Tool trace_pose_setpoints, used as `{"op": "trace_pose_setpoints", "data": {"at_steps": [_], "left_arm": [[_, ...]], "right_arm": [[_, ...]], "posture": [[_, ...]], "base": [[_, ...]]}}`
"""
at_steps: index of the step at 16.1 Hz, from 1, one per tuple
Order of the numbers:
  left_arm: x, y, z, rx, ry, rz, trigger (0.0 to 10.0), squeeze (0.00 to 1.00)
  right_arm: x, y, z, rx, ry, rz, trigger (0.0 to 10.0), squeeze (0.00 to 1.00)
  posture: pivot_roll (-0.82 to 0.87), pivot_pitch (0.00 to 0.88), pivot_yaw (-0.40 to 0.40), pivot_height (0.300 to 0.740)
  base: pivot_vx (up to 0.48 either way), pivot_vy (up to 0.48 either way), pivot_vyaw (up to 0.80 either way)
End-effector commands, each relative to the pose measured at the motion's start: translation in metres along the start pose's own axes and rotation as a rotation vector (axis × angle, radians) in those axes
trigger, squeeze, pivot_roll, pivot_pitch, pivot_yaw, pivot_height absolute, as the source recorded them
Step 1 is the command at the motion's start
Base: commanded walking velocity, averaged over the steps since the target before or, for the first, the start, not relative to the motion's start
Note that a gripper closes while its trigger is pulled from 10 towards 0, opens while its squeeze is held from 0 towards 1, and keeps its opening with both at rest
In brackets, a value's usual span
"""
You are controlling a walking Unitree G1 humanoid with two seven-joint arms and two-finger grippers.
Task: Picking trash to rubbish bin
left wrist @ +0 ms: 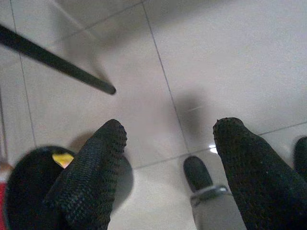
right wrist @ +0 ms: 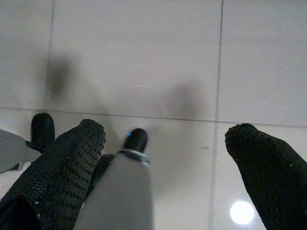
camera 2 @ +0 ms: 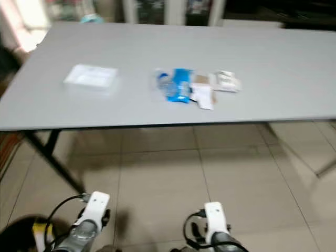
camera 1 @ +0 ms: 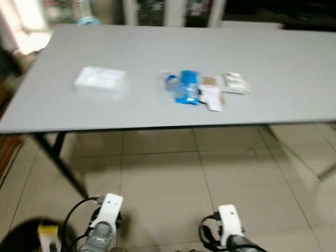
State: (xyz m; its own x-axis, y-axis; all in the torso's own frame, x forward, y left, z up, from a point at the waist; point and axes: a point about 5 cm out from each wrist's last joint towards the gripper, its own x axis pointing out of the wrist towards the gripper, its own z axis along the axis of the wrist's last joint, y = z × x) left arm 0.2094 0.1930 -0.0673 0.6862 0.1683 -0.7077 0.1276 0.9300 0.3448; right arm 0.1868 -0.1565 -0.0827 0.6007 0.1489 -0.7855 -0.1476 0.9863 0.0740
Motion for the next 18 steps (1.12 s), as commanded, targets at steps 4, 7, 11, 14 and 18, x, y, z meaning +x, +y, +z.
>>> {"op": "trace_pose_setpoints", "data": {"at_steps": [4,7,11,14,18], "left_arm": [[-0.0025,0.0036,-0.0141,0.012,0.049,0.013,10.0,0.0],[-0.0027,0.0035,-0.0145,0.012,0.049,0.013,10.0,0.0],[-0.0027,0.0038,-0.0148,0.011,0.05,0.015,10.0,0.0],[-0.0028,0.0035,-0.015,0.01,0.051,0.015,10.0,0.0],[-0.0028,0.0031,-0.0148,0.01,0.051,0.015,10.0,0.0]], "right_arm": [[0.0012,0.004,0.0032,0.004,-0.013,0.014,10.0,0.0],[0.0012,0.0041,0.0033,0.003,-0.013,0.018,10.0,0.0],[0.0011,0.0044,0.003,0.004,-0.014,0.022,10.0,0.0],[0.0011,0.0042,0.0031,0.001,-0.013,0.025,10.0,0.0],[0.001,0.0039,0.0033,0.002,-0.013,0.027,10.0,0.0]], "posture": [[0.01,0.085,-0.086,0.74],[0.01,0.083,-0.086,0.74],[0.01,0.085,-0.088,0.74],[0.01,0.085,-0.089,0.74],[0.01,0.085,-0.088,0.74]], "base": [[0.0,-0.309,0.0],[0.0,-0.311,0.0],[0.0,-0.309,0.0],[0.0,-0.307,0.0],[0.0,-0.294,0.0]]}}
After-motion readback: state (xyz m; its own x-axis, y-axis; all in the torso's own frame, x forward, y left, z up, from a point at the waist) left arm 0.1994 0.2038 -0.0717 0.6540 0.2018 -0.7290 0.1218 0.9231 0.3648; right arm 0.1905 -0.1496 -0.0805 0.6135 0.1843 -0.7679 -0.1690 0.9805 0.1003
